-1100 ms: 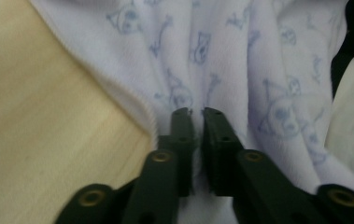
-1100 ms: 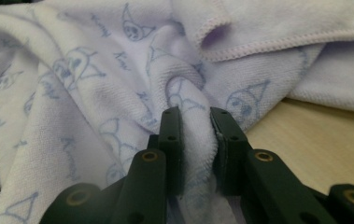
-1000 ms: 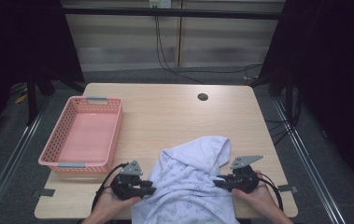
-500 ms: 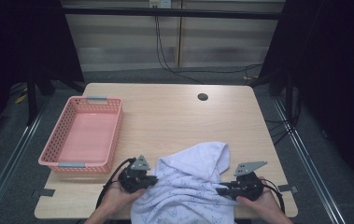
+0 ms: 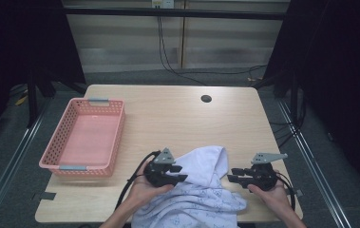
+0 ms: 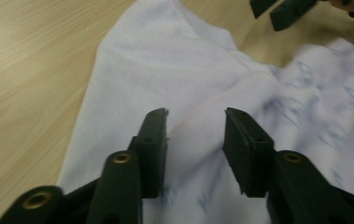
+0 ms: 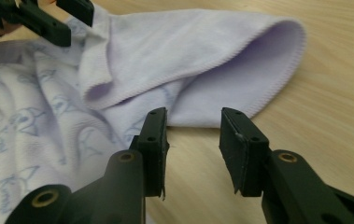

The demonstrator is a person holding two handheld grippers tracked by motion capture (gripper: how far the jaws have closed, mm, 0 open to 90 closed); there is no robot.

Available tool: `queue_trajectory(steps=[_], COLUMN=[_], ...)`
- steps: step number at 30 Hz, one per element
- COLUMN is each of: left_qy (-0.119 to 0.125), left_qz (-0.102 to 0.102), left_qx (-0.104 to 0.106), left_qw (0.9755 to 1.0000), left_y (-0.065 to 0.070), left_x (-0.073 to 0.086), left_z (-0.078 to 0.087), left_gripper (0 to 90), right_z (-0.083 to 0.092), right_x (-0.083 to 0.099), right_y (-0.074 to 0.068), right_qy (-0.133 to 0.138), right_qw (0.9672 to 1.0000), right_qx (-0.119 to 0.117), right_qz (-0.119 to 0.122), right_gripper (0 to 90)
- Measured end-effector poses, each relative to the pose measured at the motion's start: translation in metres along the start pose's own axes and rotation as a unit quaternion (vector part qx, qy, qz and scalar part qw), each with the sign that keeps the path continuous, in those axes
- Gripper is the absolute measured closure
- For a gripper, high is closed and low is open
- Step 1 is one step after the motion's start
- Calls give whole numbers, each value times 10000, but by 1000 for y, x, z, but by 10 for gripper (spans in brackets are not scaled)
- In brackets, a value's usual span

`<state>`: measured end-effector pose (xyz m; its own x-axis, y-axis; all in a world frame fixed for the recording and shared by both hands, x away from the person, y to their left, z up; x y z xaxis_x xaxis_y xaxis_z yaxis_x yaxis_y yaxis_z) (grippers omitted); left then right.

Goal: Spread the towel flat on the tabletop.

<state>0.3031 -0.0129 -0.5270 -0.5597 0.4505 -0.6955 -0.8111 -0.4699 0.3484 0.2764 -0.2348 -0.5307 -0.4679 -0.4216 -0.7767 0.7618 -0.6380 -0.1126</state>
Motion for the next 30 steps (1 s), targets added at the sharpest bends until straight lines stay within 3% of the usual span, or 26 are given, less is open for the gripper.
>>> queue_trajectory(steps=[1, 2, 4, 8, 10, 11, 12, 14, 17, 20, 22, 24, 25, 27, 28, 30], left_qy=[2, -100, -217, -363, -496, -491, -462, -208, 237, 794, 1002, 1172, 1172, 1156, 1159, 1295], left_qz=[8, -153, -299, -503, -679, -740, -805, -407, -318, -118, 29, 181, 181, 171, 256, 395], left_qx=[59, 36, 230, 313, 99, -54, -307, -152, -223, -204, -39, -152, -152, -559, -513, -593], left_qw=[10000, 9998, 9991, 9976, 9964, 9960, 9952, 9988, 9990, 9966, 9950, 9928, 9928, 9916, 9916, 9890], left_y=[2, 6, 16, 25, 24, 22, 18, 17, 15, 6, -2, -17, -17, -27, -30, -37], left_x=[0, 1, 2, 4, 7, 7, 7, 1, -13, -33, -39, -42, -42, -40, -40, -41], left_z=[-4, -11, -18, -24, -29, -31, -31, -30, -12, 22, 41, 60, 60, 65, 66, 72], left_gripper=[573, 567, 518, 447, 444, 512, 669, 813, 851, 852, 823, 825, 836, 856, 857, 858], right_z=[1, 2, 3, 1, -1, -1, -2, -3, -2, 0, 0, 0, 0, -1, -1, -4], right_x=[2, 2, 5, 5, 4, 4, 3, 3, 3, 2, 1, 1, 1, -2, -2, -5], right_y=[3, 4, 7, 9, 8, 7, 7, 7, 7, 8, 8, 7, 7, 6, 6, 7], right_qy=[23, 29, 10, -13, -11, -34, -29, -46, -32, 8, 26, 10, 10, 37, 27, 29], right_qw=[10000, 10000, 9999, 9999, 9999, 9999, 9999, 9999, 9999, 9998, 9999, 9999, 9999, 9999, 9999, 9999], right_qx=[50, 60, 101, 116, 109, 113, 124, 114, 131, 156, 145, 145, 145, 145, 151, 146], right_qz=[-45, -48, -67, -88, -76, -55, -53, -57, -57, -75, -81, -56, -56, -33, -18, 2], right_gripper=[625, 625, 621, 621, 617, 617, 617, 615, 614, 614, 614, 615, 615, 613, 612, 615])
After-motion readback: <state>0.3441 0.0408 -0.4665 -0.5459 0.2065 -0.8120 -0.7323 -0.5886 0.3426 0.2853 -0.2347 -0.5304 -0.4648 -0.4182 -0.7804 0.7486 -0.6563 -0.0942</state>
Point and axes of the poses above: each handheld gripper's, and its own axes: z roughly backward along the jaws, x roughly out of its underside, y roughly to its right, the point moved 8 cm from there along -z, roughly forward along the jaws, and after that the axes turned 11 degrees about z, right-handed, at the moved point
